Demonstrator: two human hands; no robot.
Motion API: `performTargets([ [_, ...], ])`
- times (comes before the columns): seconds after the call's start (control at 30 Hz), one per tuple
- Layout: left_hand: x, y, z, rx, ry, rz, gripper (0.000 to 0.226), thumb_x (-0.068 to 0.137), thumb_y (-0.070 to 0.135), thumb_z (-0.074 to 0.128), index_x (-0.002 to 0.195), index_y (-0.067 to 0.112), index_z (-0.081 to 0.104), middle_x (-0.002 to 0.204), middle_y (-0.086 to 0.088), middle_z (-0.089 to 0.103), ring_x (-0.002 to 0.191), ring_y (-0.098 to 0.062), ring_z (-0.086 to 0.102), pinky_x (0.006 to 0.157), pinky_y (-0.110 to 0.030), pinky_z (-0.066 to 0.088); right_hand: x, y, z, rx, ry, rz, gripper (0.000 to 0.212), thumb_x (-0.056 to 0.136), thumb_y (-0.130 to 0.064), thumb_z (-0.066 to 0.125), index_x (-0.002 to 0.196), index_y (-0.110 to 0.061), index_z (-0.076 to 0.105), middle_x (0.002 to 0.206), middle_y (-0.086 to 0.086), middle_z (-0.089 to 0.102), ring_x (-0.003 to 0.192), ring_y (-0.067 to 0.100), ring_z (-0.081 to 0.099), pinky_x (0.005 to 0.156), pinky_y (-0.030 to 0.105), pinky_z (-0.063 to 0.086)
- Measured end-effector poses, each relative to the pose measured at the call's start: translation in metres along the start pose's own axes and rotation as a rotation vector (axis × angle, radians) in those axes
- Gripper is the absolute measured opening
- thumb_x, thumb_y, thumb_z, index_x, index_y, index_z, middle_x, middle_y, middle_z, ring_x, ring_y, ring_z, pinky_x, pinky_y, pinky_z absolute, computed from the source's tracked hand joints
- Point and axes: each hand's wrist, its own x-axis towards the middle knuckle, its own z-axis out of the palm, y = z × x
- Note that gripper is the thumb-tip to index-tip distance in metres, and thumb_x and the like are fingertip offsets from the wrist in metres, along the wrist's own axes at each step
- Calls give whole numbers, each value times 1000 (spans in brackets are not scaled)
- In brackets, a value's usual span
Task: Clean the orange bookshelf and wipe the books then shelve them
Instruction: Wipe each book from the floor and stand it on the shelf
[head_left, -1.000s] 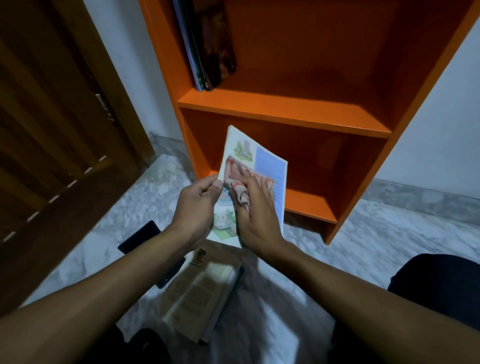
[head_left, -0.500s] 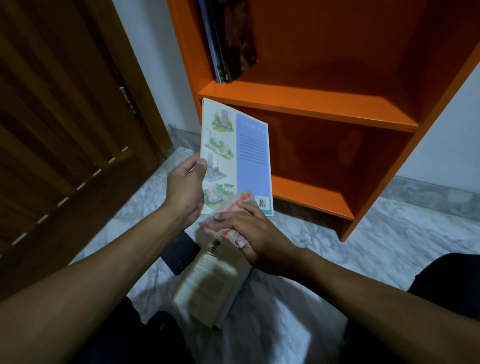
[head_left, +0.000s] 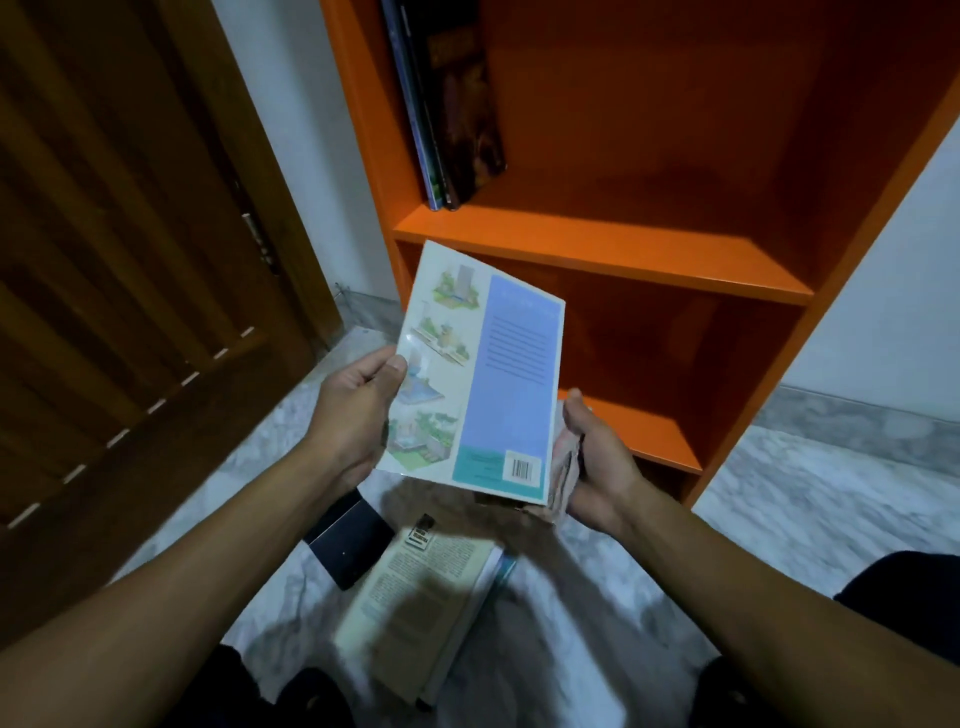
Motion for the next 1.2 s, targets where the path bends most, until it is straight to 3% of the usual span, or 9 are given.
performTargets([
  [0.17, 8, -7, -4, 423, 88, 9, 22, 104, 21, 50, 122, 18, 63, 125, -13, 69, 104, -28, 70, 84, -42, 57, -3, -11, 12, -312, -27, -299, 31, 100, -14, 55, 130, -6, 57, 124, 14, 68, 109, 35, 68, 92, 56, 54],
  [0.3, 6, -14, 7, 938, 84, 432, 57, 102, 23, 54, 154, 18, 31, 159, -4, 34, 147, -20, 28, 118, -41, 26, -6, -9, 28, -664, 62, -585, 3, 99, -15, 58, 101, -16, 59, 98, 4, 73, 83, 20, 73, 67, 37, 57],
  [0.43, -1, -30, 28, 618, -148, 300, 69, 100, 39, 55, 158, 33, 18, 162, 7, 27, 141, -12, 38, 113, -42, 40, -9, 10, 33, -1034, 64, -781, 8, 99, -25, 57, 93, -21, 54, 81, 4, 64, 67, 23, 63, 57, 35, 47],
  [0.6, 0, -35, 35, 342, -85, 66, 72, 95, 39, 64, 147, 57, 18, 153, 5, 40, 122, -29, 59, 91, -57, 56, -17, 31, 33, -1366, 23, -878, 9, 98, -29, 57, 102, -32, 50, 78, -10, 62, 68, 2, 56, 55, 14, 35],
  [0.7, 4, -35, 33, 284, 17, 37, 56, 97, 14, 57, 145, 36, 35, 127, -7, 59, 93, -32, 69, 72, -47, 61, -18, 36, 32, -1449, -11, -846, 17, 97, -36, 58, 112, -30, 53, 96, -10, 67, 80, 3, 57, 62, 18, 37],
  [0.83, 5, -41, 27, 275, 131, 7, 40, 95, -3, 46, 127, 19, 52, 122, -12, 66, 96, -29, 61, 74, -44, 49, -12, 44, 27, -1492, -11, -813, 11, 96, -27, 61, 105, -29, 56, 97, -5, 68, 82, 10, 56, 65, 28, 37],
  [1.0, 8, -38, 20, 254, 73, -9, 24, 103, 3, 47, 120, 16, 58, 113, -8, 69, 85, -30, 60, 72, -40, 48, -8, 30, 28, -980, 136, -739, 12, 100, -16, 55, 89, -16, 60, 89, 6, 67, 77, 13, 61, 69, 29, 46],
  [1.1, 10, -30, 15, 242, 79, 30, 22, 104, 4, 46, 112, 18, 61, 118, -10, 68, 93, -29, 67, 86, -45, 56, 1, -1, 24, -226, 293, -365, 19, 106, -22, 42, 109, -10, 56, 108, 29, 64, 85, 28, 62, 68, 40, 49],
  [1.2, 10, -19, 13, 190, 99, 64, 23, 103, 0, 45, 107, 15, 61, 118, -15, 70, 105, -32, 67, 98, -52, 52, -1, -35, 12, 209, 112, -9, 52, 105, -44, 33, 129, -1, 49, 126, 31, 59, 108, 48, 57, 81, 65, 43],
])
